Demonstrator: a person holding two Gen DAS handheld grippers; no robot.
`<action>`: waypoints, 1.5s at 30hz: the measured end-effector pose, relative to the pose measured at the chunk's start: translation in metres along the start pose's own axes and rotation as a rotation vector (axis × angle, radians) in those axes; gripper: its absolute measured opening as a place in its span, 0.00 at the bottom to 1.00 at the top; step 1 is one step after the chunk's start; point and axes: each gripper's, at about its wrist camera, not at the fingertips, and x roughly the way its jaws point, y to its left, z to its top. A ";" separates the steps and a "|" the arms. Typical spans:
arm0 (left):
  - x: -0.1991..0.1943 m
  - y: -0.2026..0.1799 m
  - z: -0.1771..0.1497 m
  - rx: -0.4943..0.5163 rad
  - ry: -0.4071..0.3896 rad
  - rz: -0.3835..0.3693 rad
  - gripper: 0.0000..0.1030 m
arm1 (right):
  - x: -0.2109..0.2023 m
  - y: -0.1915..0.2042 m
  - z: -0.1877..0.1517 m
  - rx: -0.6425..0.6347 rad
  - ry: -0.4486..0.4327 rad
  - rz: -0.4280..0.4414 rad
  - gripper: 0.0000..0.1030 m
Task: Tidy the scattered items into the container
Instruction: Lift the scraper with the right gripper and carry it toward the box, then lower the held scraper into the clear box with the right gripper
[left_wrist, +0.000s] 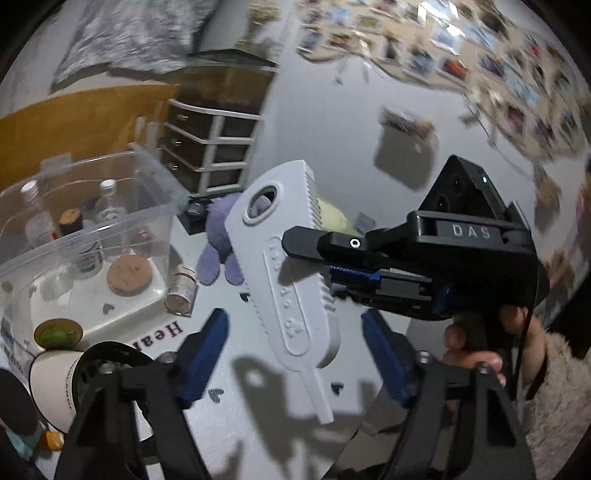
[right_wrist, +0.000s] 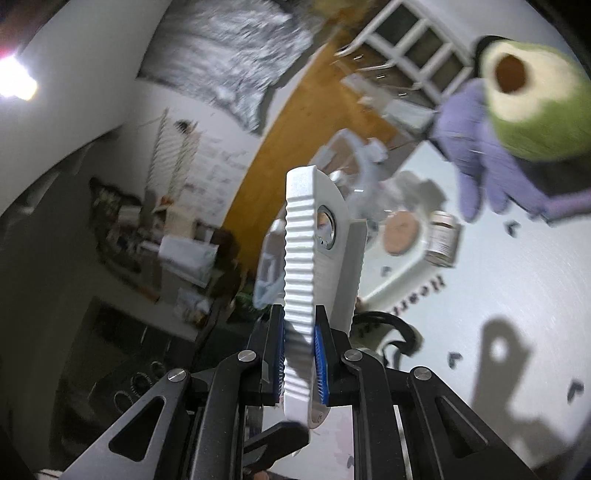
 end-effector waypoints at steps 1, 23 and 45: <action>0.000 0.003 0.005 -0.019 -0.007 0.010 0.57 | 0.005 0.004 0.007 -0.019 0.019 0.015 0.15; -0.091 0.127 -0.033 -0.346 -0.106 0.428 0.61 | 0.218 0.141 0.106 -1.055 0.527 -0.226 0.15; -0.108 0.219 -0.050 -0.584 -0.147 0.533 0.61 | 0.427 0.061 0.021 -1.413 1.233 -0.256 0.15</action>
